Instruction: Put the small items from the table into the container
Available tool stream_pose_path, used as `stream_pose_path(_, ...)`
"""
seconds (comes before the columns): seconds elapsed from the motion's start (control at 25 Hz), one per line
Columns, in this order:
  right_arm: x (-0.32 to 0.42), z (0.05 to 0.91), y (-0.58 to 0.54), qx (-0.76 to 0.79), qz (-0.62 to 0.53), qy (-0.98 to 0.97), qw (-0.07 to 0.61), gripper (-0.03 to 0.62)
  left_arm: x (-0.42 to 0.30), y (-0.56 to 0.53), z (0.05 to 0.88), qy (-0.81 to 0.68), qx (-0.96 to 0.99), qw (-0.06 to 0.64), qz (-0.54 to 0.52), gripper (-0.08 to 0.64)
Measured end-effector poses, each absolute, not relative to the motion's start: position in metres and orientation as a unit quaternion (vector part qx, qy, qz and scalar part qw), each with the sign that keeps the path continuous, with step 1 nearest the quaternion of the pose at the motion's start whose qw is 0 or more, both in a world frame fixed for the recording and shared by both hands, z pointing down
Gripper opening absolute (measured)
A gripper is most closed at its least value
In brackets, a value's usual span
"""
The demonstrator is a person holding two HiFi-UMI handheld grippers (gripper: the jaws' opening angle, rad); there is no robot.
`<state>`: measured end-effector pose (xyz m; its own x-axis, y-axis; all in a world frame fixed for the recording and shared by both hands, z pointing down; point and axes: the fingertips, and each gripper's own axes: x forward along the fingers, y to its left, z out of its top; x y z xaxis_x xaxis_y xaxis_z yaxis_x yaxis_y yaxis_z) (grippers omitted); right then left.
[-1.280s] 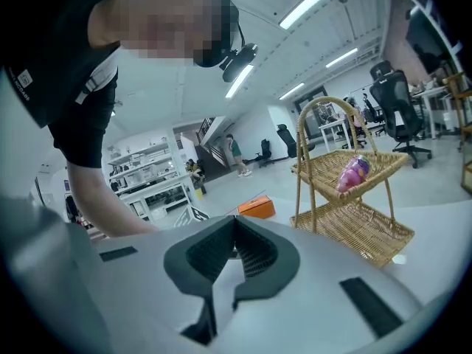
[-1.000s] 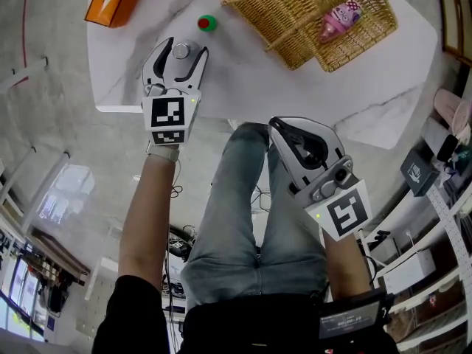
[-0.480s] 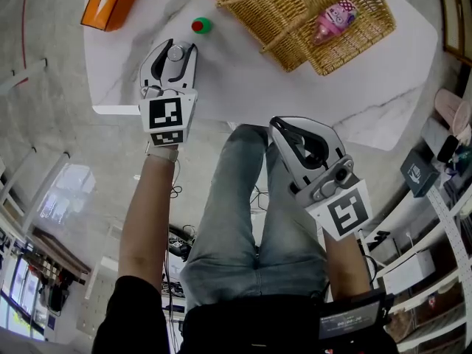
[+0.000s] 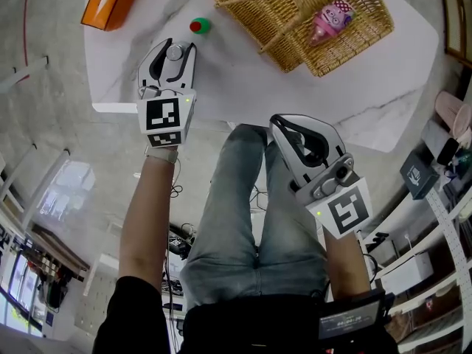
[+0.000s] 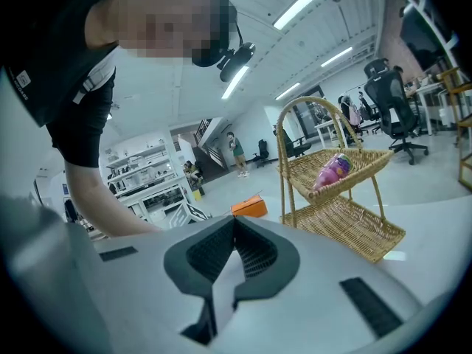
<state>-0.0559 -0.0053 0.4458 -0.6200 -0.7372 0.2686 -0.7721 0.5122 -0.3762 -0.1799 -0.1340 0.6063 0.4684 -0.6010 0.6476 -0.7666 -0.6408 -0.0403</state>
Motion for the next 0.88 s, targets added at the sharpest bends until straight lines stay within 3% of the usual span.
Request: stream_pose_path(0.88,0.006,0.407,0.015,0.408,0.226,-0.884,0.032,0.009,-0.113,-0.099,0.471,-0.429,0.849,0.094,0.294,0.173)
